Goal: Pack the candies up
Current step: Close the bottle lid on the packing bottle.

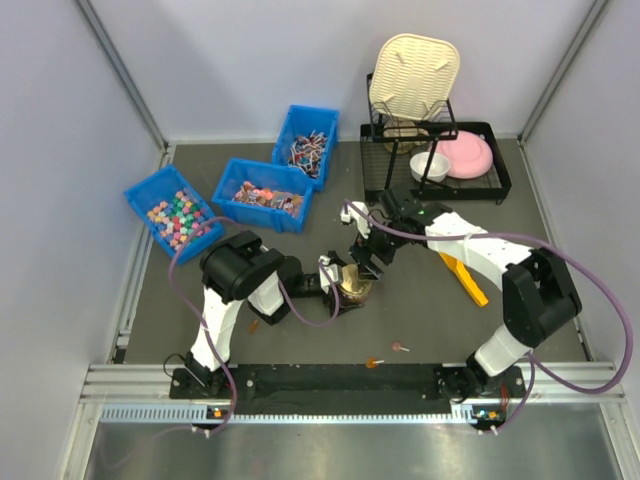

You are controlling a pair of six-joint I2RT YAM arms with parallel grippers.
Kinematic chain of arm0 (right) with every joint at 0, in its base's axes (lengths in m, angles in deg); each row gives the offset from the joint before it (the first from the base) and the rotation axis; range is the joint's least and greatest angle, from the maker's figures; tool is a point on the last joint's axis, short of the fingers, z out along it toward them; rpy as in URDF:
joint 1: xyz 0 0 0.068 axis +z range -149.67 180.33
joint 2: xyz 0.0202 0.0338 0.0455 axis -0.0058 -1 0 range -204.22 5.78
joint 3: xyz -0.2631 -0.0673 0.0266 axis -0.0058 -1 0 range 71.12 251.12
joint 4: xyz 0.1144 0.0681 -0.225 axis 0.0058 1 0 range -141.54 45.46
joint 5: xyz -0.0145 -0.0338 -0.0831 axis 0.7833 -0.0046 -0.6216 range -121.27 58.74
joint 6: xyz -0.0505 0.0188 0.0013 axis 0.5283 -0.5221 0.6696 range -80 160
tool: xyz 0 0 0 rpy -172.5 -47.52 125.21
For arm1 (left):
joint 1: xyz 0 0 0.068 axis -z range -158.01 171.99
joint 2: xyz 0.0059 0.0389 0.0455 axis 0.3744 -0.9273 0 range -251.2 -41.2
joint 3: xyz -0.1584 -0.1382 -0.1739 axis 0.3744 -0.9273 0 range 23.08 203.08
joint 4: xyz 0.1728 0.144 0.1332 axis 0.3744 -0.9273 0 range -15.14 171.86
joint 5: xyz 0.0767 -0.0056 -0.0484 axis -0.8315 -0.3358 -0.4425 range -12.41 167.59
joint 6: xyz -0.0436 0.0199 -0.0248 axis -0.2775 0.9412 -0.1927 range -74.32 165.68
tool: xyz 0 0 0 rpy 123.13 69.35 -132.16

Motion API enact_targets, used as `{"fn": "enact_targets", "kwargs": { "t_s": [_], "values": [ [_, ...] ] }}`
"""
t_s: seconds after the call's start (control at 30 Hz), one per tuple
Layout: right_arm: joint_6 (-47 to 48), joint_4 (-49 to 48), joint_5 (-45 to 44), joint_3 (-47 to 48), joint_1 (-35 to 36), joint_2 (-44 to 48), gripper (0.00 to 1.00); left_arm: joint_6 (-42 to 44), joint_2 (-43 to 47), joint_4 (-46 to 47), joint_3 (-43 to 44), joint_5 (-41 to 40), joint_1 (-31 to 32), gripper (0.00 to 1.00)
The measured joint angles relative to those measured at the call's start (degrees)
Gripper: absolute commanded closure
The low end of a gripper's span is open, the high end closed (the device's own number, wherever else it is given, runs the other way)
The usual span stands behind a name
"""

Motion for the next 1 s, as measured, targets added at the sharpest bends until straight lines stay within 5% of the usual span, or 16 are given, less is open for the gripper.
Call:
{"fn": "enact_targets", "kwargs": {
  "t_s": [1.0],
  "values": [
    [-2.19,-0.63,5.84,0.0,-0.66,-4.28,0.58,0.02,-0.04,-0.02,0.09,0.2,-0.04,0.01]
  ]
}}
